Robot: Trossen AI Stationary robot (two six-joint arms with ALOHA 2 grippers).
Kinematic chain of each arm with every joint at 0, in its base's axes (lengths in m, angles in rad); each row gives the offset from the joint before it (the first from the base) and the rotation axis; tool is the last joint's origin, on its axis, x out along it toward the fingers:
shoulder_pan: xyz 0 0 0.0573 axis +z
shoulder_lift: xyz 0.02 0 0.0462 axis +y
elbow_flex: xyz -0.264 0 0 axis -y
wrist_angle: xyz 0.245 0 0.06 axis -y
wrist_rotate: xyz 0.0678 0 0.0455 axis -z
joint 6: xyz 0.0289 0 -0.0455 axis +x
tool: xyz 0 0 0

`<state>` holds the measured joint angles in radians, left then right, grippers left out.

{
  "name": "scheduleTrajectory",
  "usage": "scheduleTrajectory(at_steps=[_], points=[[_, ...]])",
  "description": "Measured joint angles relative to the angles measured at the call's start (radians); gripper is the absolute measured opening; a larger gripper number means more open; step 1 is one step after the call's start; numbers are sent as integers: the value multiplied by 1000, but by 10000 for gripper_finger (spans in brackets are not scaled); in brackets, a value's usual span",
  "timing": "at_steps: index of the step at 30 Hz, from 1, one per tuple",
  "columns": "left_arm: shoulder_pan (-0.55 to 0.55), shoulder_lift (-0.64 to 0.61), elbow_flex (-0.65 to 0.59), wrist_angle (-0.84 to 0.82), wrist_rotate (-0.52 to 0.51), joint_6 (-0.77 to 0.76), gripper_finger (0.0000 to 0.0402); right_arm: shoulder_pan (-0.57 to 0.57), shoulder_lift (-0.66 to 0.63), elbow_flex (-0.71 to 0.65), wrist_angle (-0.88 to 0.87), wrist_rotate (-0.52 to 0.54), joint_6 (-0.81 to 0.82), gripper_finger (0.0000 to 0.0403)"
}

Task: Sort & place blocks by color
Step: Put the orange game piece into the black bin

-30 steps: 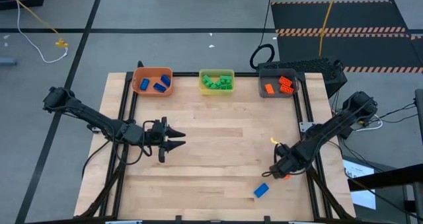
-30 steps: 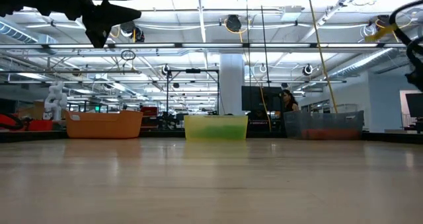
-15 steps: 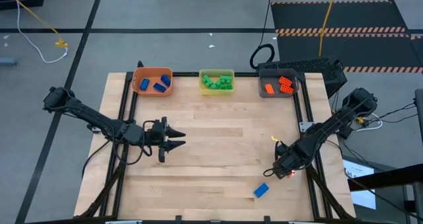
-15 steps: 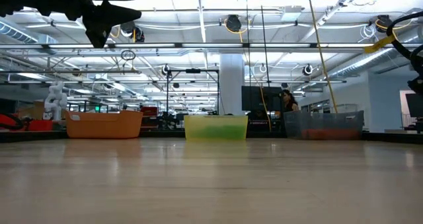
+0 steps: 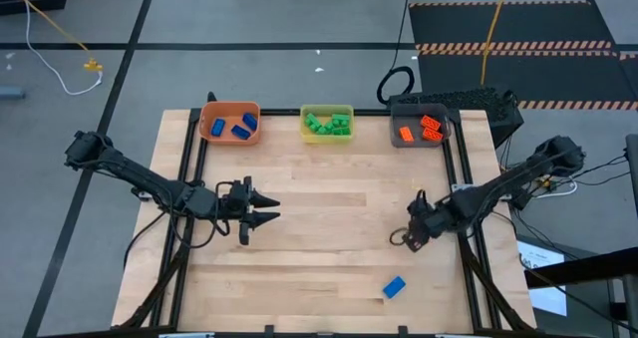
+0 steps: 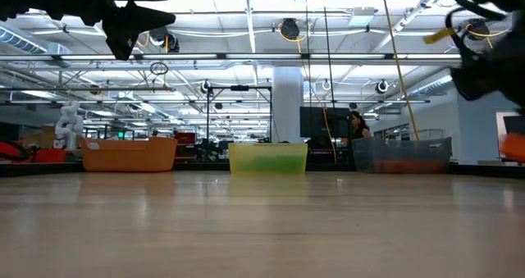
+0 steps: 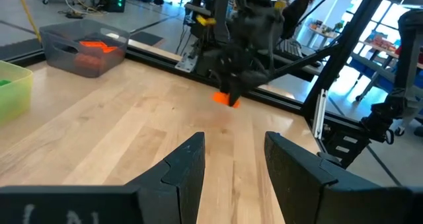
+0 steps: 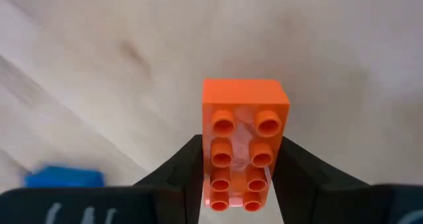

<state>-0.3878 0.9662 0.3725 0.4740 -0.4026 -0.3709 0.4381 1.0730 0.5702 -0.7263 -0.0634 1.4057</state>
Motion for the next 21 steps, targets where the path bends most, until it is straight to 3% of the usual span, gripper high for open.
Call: scheduleTrajectory(at_steps=[7,15,21], points=[[0,0,0,0,0,2,157,-218,-88,70,-32,212,-340,122],[0,0,0,0,0,2,157,-528,-68,185,22,439,-861,122],[0,0,0,-1,0,1,157,-846,-53,215,32,421,-1126,122]])
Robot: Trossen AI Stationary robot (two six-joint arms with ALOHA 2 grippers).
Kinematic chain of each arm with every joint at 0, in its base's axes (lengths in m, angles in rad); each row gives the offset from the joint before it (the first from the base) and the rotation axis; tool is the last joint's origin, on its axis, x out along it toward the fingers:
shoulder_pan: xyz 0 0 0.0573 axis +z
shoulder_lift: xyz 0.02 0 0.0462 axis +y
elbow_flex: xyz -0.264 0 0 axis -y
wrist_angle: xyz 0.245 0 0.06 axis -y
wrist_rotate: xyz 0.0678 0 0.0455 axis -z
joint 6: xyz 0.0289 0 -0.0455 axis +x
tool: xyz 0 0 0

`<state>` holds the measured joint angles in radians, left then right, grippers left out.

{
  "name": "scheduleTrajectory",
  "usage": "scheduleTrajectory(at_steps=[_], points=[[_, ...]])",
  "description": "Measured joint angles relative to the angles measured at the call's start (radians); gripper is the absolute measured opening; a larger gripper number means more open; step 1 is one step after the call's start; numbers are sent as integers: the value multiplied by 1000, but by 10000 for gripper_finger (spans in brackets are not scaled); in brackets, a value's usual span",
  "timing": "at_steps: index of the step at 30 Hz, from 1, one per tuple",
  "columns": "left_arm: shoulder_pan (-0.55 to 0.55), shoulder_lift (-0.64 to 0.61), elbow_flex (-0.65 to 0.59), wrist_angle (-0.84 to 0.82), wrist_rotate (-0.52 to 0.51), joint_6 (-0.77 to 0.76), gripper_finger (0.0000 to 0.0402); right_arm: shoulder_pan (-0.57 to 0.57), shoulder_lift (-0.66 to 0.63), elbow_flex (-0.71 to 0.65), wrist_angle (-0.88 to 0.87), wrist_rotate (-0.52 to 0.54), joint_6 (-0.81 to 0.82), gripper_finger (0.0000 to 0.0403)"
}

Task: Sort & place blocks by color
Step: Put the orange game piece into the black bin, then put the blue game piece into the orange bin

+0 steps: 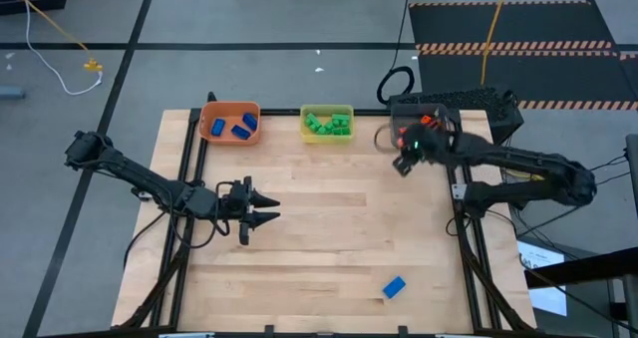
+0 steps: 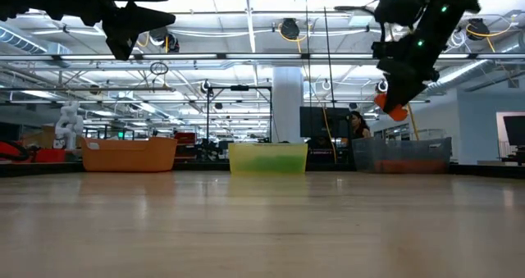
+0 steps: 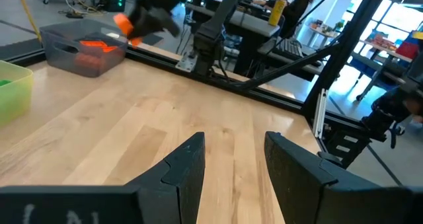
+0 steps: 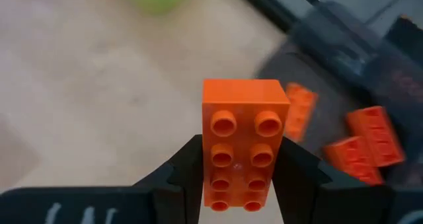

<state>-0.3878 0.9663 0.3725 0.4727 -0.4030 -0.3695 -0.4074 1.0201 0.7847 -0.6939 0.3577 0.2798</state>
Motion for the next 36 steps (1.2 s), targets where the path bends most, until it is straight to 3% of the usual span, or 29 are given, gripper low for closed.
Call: scheduleTrajectory(at_steps=[5,10,21,23,30,36], points=[[1,0,0,-7,0,3,157,-233,0,1,117,-85,-142,122],[2,0,0,-6,0,6,157,-395,17,2,202,-156,-201,122],[3,0,0,-7,0,17,157,-532,176,2,216,-177,-240,123],[3,0,0,-11,0,17,157,-537,186,2,221,-177,-242,148],[3,0,0,-35,0,0,157,-539,187,2,247,-175,-253,298],[3,0,0,-36,0,-3,157,-510,166,1,208,-241,-271,341]])
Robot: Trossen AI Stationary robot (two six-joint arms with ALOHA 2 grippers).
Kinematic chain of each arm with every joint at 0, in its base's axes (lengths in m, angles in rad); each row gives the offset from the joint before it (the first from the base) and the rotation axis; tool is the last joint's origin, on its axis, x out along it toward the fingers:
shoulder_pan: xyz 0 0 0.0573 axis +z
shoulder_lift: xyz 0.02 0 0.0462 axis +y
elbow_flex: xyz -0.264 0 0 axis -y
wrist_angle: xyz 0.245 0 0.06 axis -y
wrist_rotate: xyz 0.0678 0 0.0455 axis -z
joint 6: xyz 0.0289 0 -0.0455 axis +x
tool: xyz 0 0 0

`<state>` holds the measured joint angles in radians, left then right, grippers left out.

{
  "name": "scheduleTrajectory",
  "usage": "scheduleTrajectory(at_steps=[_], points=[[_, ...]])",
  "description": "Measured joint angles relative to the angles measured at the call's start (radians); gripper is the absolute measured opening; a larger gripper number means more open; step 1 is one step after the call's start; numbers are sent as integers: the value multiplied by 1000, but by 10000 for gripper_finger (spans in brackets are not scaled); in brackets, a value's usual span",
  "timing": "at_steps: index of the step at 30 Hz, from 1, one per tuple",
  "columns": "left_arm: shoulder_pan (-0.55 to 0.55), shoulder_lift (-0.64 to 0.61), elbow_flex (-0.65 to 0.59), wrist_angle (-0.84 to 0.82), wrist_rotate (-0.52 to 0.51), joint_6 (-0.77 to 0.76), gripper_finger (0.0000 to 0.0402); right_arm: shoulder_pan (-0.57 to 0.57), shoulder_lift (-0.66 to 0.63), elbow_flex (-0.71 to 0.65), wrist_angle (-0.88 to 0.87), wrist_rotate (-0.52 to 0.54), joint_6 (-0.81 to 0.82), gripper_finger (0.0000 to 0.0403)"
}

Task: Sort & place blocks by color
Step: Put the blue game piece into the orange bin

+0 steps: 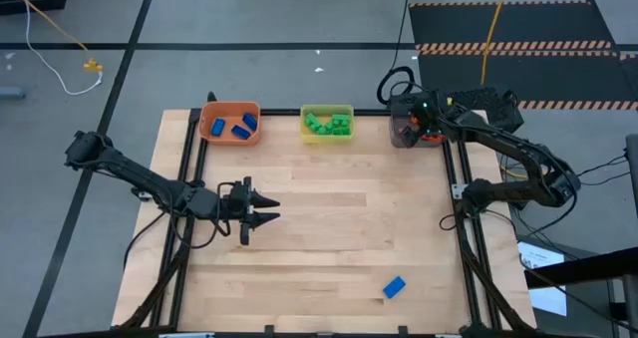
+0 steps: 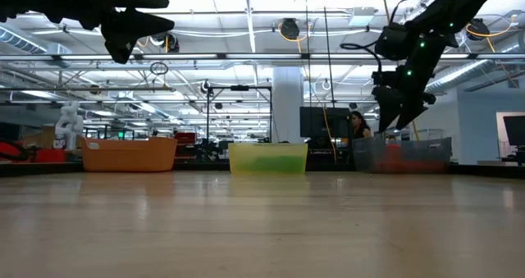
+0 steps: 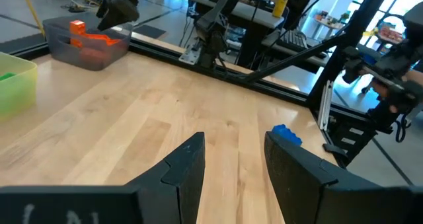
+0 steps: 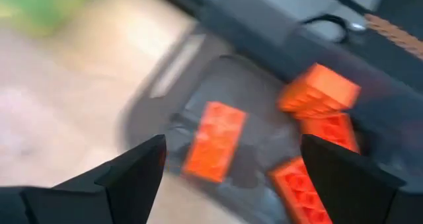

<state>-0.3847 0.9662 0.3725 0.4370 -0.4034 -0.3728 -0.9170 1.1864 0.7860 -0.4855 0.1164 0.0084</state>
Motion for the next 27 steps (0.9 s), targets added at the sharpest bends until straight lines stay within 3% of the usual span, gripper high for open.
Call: scheduleTrajectory(at_steps=[10,16,21,27], points=[[0,0,0,-1,0,-2,157,230,-174,0,-111,-262,54,321],[0,0,0,-1,0,-3,157,549,-212,0,-141,-304,203,311],[0,0,0,-1,0,-24,157,839,-170,0,-120,-276,298,311],[0,0,0,-1,0,-49,157,1096,-115,-1,-206,-305,404,311]])
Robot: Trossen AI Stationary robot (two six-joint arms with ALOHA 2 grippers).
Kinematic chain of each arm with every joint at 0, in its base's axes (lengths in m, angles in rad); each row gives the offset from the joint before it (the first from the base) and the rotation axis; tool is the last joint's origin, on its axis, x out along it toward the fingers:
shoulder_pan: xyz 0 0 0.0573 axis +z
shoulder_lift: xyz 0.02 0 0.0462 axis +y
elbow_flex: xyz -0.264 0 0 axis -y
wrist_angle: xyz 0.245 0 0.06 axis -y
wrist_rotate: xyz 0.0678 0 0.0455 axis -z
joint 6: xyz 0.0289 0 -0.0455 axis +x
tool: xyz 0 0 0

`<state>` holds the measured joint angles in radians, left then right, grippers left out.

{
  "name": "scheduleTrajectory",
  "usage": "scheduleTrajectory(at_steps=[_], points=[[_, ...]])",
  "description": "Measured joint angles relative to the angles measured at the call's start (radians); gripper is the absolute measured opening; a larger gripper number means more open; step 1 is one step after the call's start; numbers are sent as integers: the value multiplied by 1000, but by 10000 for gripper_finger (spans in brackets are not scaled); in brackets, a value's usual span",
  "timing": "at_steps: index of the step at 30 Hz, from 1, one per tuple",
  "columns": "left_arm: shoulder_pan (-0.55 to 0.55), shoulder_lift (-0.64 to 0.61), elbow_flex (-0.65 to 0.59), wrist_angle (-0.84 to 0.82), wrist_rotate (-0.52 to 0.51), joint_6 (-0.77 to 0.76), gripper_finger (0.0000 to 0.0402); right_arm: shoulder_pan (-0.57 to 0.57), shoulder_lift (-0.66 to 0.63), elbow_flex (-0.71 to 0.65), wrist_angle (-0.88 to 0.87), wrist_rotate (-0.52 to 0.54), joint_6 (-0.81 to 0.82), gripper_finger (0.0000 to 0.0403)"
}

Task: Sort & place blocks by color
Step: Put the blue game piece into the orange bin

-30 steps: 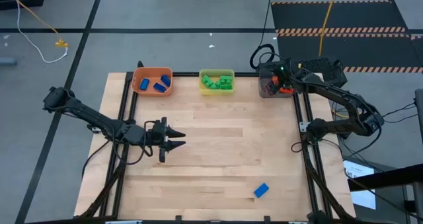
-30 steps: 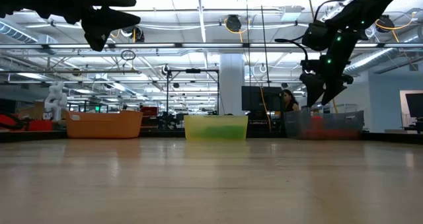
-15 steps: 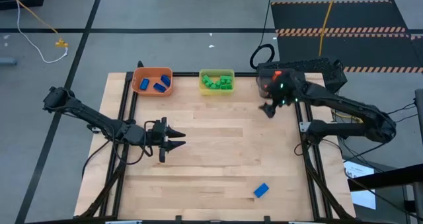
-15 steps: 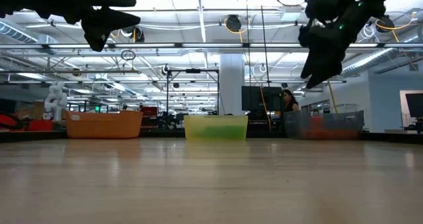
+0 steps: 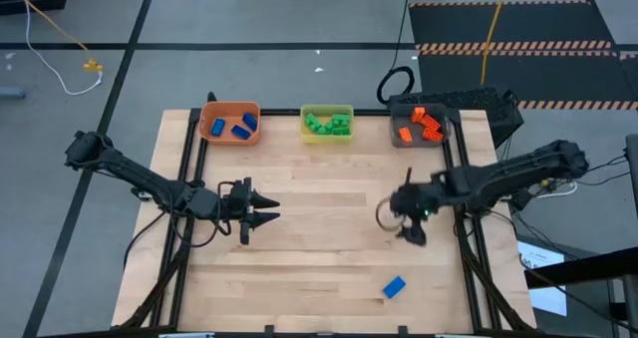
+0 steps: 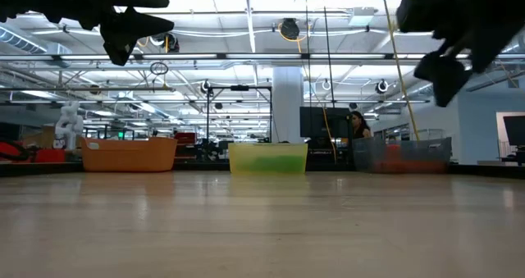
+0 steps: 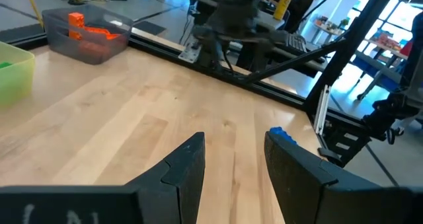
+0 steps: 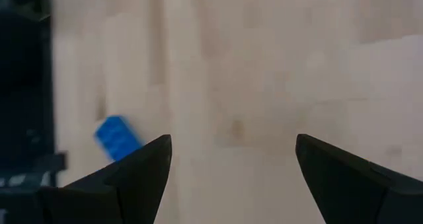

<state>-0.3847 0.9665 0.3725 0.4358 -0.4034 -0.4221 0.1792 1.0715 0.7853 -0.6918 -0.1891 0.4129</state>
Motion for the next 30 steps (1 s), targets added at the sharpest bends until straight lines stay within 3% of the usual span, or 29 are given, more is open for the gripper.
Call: scheduleTrajectory(at_steps=[5,11,20,30], points=[[0,0,0,-14,0,-2,157,202,45,0,111,12,61,311],[0,0,0,-67,-31,-36,157,368,154,0,249,132,-18,311],[0,0,0,-74,-51,-80,157,481,316,0,273,166,-59,311],[0,48,0,-74,-52,-105,157,566,399,0,395,192,-48,311]])
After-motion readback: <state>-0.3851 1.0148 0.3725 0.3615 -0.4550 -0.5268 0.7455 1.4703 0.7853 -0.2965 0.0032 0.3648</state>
